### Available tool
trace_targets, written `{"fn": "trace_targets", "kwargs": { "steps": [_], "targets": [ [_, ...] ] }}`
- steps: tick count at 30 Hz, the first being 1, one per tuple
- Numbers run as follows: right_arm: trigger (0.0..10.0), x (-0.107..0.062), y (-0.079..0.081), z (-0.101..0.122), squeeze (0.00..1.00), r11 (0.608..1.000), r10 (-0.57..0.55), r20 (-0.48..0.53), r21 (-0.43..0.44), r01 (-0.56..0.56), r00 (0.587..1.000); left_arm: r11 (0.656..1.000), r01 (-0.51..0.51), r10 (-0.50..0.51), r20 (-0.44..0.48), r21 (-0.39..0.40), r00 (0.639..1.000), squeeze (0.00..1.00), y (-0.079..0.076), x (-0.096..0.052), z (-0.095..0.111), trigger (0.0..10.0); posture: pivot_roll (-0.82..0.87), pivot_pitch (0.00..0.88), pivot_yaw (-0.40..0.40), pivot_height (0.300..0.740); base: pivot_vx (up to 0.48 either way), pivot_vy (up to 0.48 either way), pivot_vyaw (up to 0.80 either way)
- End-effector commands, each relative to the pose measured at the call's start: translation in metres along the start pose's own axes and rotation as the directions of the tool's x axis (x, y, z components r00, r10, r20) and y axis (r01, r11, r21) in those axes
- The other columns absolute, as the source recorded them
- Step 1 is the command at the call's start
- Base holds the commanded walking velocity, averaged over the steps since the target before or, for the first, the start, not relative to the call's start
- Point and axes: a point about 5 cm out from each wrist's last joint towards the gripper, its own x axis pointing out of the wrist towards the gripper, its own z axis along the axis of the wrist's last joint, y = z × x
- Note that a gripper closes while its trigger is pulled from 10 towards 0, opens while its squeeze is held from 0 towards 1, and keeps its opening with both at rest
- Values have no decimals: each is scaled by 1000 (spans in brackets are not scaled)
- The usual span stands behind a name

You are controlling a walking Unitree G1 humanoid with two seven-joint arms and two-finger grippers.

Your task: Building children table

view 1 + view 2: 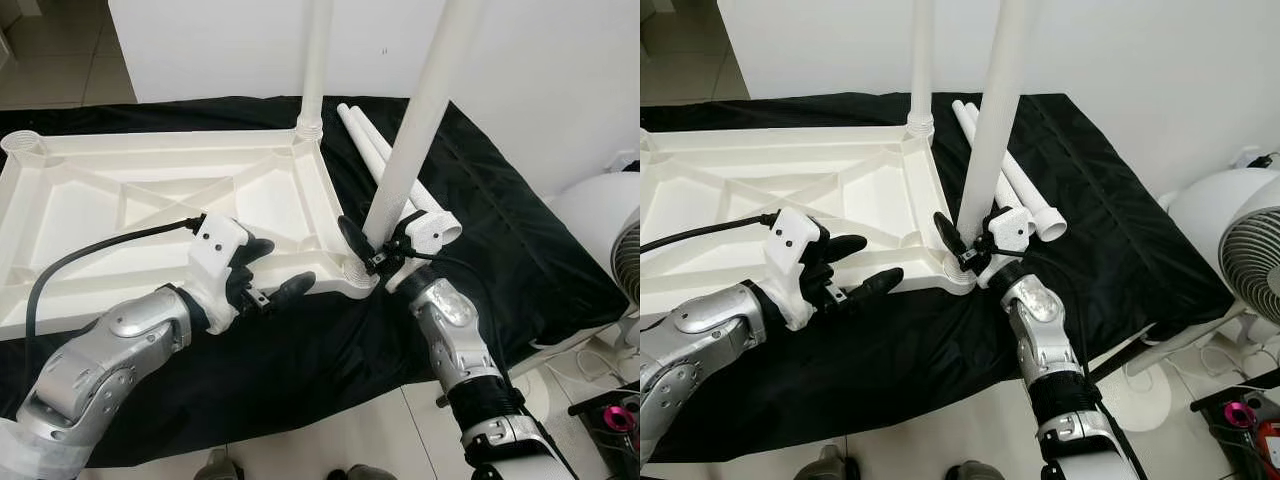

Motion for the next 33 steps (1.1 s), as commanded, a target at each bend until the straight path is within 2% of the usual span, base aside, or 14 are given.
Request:
{"fn": "trace_targets", "kwargs": {
  "steps": [1,7,13,17,18,19,23,26,29,33],
  "targets": [
    [10000,-22,3,-33,0,1000,-4,-179,15,7,984,989,147,-147,12,14,989,0,-7,-1,3,10000,7,90,-35,740,0,0,0],
    [10000,-23,10,-34,0,998,59,-188,-25,-65,980,988,150,-150,12,18,989,0,-6,-1,4,10000,7,85,-32,740,0,0,0],
    [10000,-19,10,-33,0,996,77,-175,-30,-84,982,988,153,-153,12,22,988,0,-6,-1,5,10000,9,78,-34,740,0,0,0],
    [10000,-19,10,-34,0,998,63,-179,13,-62,982,988,153,-153,11,24,988,0,-6,-1,5,10000,12,72,-37,740,0,0,0],
    [10000,-19,8,-35,0,998,41,-186,62,-30,982,988,152,-152,10,25,988,0,-6,-1,5,10000,12,72,-37,740,0,0,0],
    [10000,-19,8,-35,0,998,41,-186,62,-30,982,988,152,-152,10,25,988,0,-6,-1,5,10000,12,72,-37,740,0,0,0],
    [10000,-15,1,-39,0,978,-27,-234,195,74,972,988,155,-155,8,27,988,0,-7,-2,4,10000,16,69,-38,740,0,0,0],
    [10000,-15,1,-39,0,978,-27,-234,195,74,972,988,155,-155,8,27,988,0,-7,-2,4,10000,16,69,-38,740,0,0,0],
    [10000,-14,0,-40,0,968,-33,-252,235,94,967,987,157,-158,6,27,988,0,-7,-2,4,10000,17,66,-41,740,0,0,0],
    [10000,-14,0,-43,0,967,-47,-267,230,111,963,987,159,-159,5,26,987,0,-8,-2,4,10000,19,65,-43,740,0,0,0]
  ]
}}
